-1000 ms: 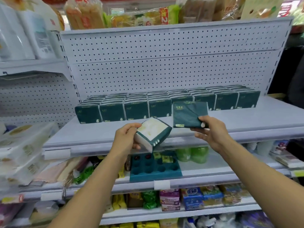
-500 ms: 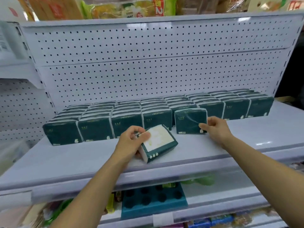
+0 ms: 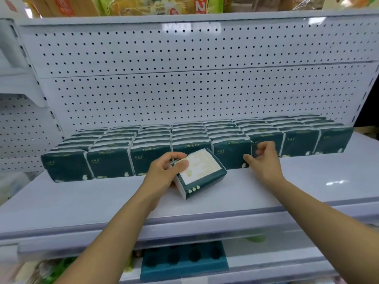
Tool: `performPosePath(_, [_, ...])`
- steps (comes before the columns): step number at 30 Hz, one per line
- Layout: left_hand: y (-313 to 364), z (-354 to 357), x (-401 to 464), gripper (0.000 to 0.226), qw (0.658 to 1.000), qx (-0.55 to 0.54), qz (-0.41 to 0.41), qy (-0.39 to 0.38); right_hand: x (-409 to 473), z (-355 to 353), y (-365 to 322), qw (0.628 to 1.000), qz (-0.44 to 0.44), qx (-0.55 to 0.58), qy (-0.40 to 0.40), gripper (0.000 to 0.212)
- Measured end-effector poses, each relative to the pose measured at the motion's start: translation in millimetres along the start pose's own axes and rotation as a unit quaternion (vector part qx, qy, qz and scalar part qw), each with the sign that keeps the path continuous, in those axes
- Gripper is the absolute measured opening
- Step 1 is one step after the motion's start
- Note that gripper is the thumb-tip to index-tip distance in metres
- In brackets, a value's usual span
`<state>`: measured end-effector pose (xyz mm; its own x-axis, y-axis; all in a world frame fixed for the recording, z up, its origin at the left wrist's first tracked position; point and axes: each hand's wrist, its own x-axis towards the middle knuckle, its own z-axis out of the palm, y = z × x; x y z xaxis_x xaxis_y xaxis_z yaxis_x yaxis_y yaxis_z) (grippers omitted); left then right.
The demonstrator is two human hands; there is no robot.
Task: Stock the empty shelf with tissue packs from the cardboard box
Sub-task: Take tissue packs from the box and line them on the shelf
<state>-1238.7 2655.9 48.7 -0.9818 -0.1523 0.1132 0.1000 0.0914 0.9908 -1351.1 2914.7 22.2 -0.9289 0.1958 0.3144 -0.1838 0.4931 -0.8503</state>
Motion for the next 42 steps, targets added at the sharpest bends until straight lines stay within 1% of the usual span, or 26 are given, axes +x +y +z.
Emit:
performPosePath(2, [5, 8, 2, 0.015, 1.000, -0.002, -0.003, 0.002, -8, -7, -3, 0.985, -0.152, -0.078, 0.029, 0.052])
performPosePath(3, [7, 13, 3, 0.015, 1.000, 0.000, -0.008, 0.005, -13, -12, -7, 0.959, -0.261, -0.107, 0.015, 0.057])
performPosePath(5, [12, 24, 5, 0.014, 1.000, 0.006, -0.019, 0.008, -23, -19, -17, 0.866, -0.463, -0.181, -0.063, 0.068])
performPosePath(6, [13, 30, 6, 0.012, 1.000, 0.008, -0.026, 0.011, -26, -21, -18, 0.812, -0.528, -0.228, -0.098, 0.070])
performPosePath(7, [14, 35, 7, 0.010, 0.999, 0.008, -0.034, 0.012, -28, -23, -18, 0.779, -0.559, -0.257, -0.124, 0.069])
performPosePath(8, [16, 39, 7, 0.010, 0.999, 0.000, -0.043, 0.013, -29, -26, -15, 0.773, -0.561, -0.261, -0.141, 0.065])
performPosePath(9, [17, 43, 7, 0.011, 0.998, -0.015, -0.053, 0.012, -30, -30, -11, 0.793, -0.536, -0.243, -0.157, 0.061])
performPosePath(11, [20, 48, 4, 0.016, 0.996, -0.054, -0.076, 0.009, -31, -41, -2, 0.853, -0.456, -0.172, -0.187, 0.059])
performPosePath(12, [22, 51, 2, 0.019, 0.993, -0.077, -0.091, 0.008, -32, -46, 1, 0.865, -0.433, -0.155, -0.201, 0.062])
performPosePath(14, [24, 58, -3, 0.026, 0.982, -0.134, -0.134, 0.011, -35, -51, 3, 0.866, -0.433, -0.141, -0.208, 0.064])
performPosePath(16, [26, 63, -5, 0.044, 0.966, -0.186, -0.177, 0.004, -38, -51, -2, 0.893, -0.401, -0.069, -0.191, 0.046])
performPosePath(18, [26, 66, -4, 0.063, 0.968, -0.169, -0.185, -0.015, -39, -54, -13, 0.939, -0.259, 0.064, -0.217, 0.024])
performPosePath(19, [25, 67, -3, 0.068, 0.973, -0.146, -0.179, -0.018, -36, -57, -18, 0.946, -0.179, 0.126, -0.239, 0.018])
performPosePath(20, [24, 69, -2, 0.071, 0.977, -0.126, -0.170, -0.017, -33, -61, -20, 0.946, -0.116, 0.168, -0.252, 0.016])
performPosePath(22, [23, 74, -2, 0.072, 0.983, -0.105, -0.147, -0.019, -28, -68, -21, 0.937, -0.044, 0.216, -0.273, 0.021])
performPosePath(29, [26, 107, -8, 0.042, 0.995, -0.064, -0.058, -0.040, -26, -80, -11, 0.906, 0.032, 0.275, -0.321, 0.040])
performPosePath(31, [30, 119, -8, 0.029, 0.997, -0.075, -0.023, -0.008, -27, -80, -4, 0.926, -0.008, 0.217, -0.308, 0.048])
performPosePath(32, [33, 124, -7, 0.023, 0.999, -0.041, 0.004, 0.014, -28, -81, 0, 0.949, -0.052, 0.166, -0.263, 0.057])
performPosePath(33, [35, 128, -5, 0.020, 0.998, 0.030, 0.041, 0.035, -28, -85, 3, 0.966, -0.110, 0.121, -0.198, 0.070])
performPosePath(34, [36, 132, -3, 0.018, 0.988, 0.122, 0.087, 0.047, -28, -91, 4, 0.969, -0.186, 0.080, -0.141, 0.083])
performPosePath(35, [37, 137, -2, 0.018, 0.968, 0.211, 0.133, 0.041, -25, -98, 6, 0.954, -0.279, 0.035, -0.105, 0.092])
performPosePath(36, [37, 144, -2, 0.018, 0.946, 0.275, 0.169, 0.020, -20, -104, 9, 0.924, -0.372, -0.019, -0.086, 0.097])
performPosePath(38, [35, 160, -5, 0.019, 0.924, 0.317, 0.212, -0.039, -12, -113, 20, 0.859, -0.490, -0.123, -0.079, 0.094])
performPosePath(39, [32, 167, -5, 0.020, 0.919, 0.319, 0.222, -0.063, -11, -115, 26, 0.842, -0.511, -0.152, -0.083, 0.088])
performPosePath(40, [30, 174, -5, 0.021, 0.917, 0.317, 0.228, -0.080, -10, -115, 32, 0.840, -0.510, -0.164, -0.089, 0.081])
performPosePath(42, [26, 181, 0, 0.021, 0.918, 0.308, 0.232, -0.088, -9, -116, 45, 0.854, -0.486, -0.165, -0.086, 0.066])
